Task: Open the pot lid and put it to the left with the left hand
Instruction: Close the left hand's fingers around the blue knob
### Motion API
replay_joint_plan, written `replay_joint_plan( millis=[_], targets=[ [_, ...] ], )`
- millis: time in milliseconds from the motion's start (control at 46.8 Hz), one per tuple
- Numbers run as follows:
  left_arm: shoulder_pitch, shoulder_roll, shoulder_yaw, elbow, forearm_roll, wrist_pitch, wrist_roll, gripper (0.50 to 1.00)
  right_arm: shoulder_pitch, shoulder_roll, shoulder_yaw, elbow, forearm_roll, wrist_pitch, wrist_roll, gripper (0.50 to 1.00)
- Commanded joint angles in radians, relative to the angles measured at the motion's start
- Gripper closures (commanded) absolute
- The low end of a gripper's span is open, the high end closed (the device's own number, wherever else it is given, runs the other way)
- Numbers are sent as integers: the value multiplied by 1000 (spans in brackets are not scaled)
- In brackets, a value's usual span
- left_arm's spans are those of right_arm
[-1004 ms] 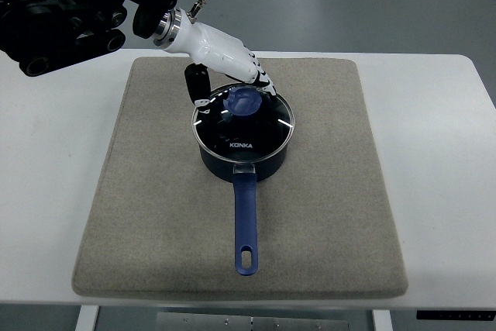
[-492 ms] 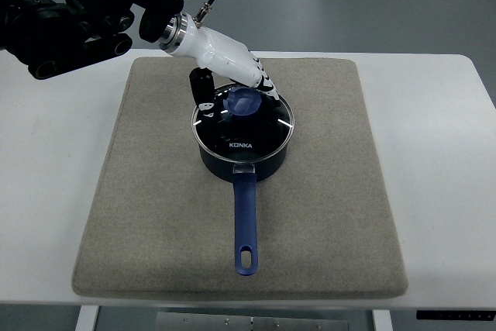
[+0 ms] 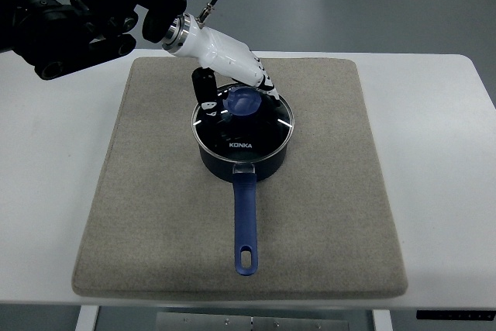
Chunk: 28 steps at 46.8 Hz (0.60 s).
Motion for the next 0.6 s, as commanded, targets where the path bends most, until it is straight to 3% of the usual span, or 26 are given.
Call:
replay_joint_plan(
  millis=[0,171,406,577],
  targets=[
    [-1,0,0,0,1,-2,0,647,0,0,0,0,0,0,0,583],
    [-1,0,0,0,2,-3,0,735,0,0,0,0,0,0,0,583],
    [-3,0,0,0,12,-2,0,986,0,0,0,0,0,0,0,583],
    [0,0,0,0,12,-3,0,1000,0,0,0,0,0,0,0,583]
  ],
)
